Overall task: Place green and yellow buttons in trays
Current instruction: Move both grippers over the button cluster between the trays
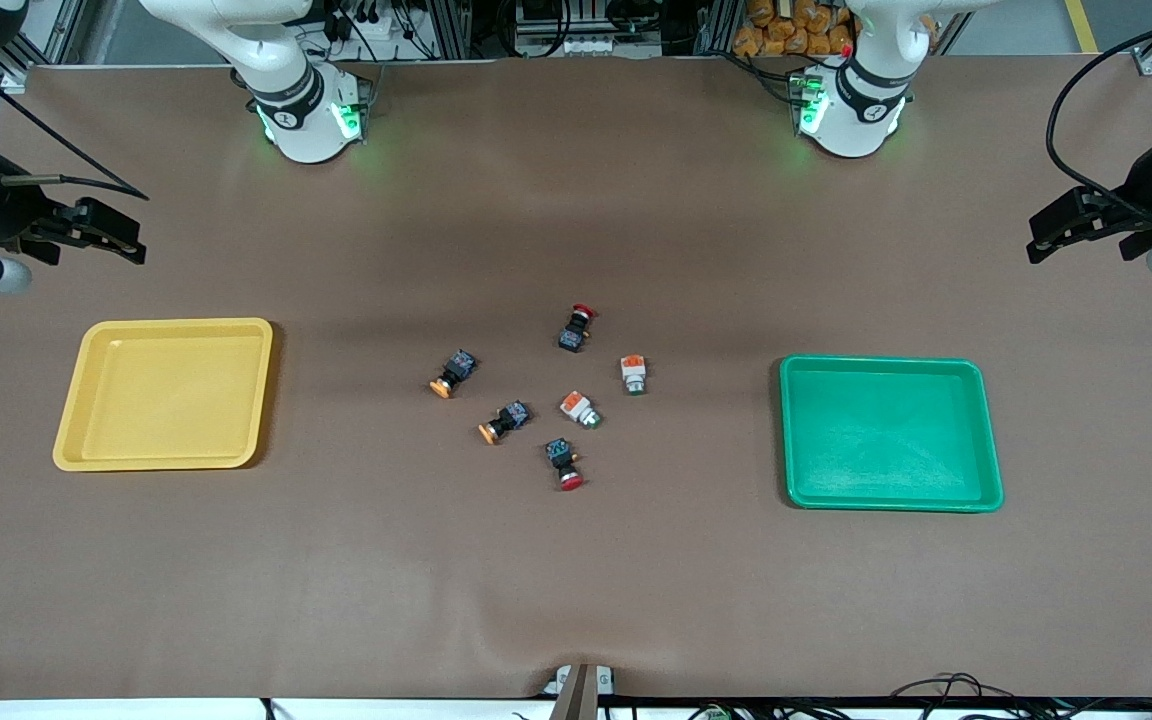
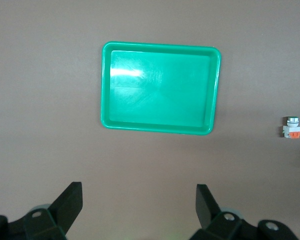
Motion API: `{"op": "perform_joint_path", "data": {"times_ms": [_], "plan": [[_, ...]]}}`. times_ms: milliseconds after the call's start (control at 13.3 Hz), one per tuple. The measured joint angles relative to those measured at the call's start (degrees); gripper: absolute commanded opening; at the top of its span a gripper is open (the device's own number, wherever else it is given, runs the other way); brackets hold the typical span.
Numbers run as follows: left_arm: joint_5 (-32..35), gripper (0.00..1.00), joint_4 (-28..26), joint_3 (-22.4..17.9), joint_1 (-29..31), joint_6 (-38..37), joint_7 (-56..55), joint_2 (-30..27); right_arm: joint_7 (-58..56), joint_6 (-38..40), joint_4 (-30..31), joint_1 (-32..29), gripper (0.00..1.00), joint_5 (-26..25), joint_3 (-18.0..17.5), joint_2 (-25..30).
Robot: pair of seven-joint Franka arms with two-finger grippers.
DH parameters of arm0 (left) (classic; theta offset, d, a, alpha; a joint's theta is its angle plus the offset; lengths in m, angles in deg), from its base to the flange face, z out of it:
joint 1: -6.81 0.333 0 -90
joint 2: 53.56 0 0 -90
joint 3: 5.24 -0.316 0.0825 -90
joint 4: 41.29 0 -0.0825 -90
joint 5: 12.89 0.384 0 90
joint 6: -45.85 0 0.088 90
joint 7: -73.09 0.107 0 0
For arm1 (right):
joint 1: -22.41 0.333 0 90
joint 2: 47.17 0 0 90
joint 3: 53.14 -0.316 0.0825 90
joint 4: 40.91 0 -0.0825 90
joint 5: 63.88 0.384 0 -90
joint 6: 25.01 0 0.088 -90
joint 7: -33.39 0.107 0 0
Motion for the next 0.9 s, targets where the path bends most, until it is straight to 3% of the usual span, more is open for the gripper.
{"op": "perform_joint_path", "data": {"times_ms": [905], "plan": [[-0.2,1.0,1.0,0.2,-0.4,-0.2,-1.5,1.7,0.0,0.3,0.0,0.0,1.0,0.0,0.0,-0.4]]}}
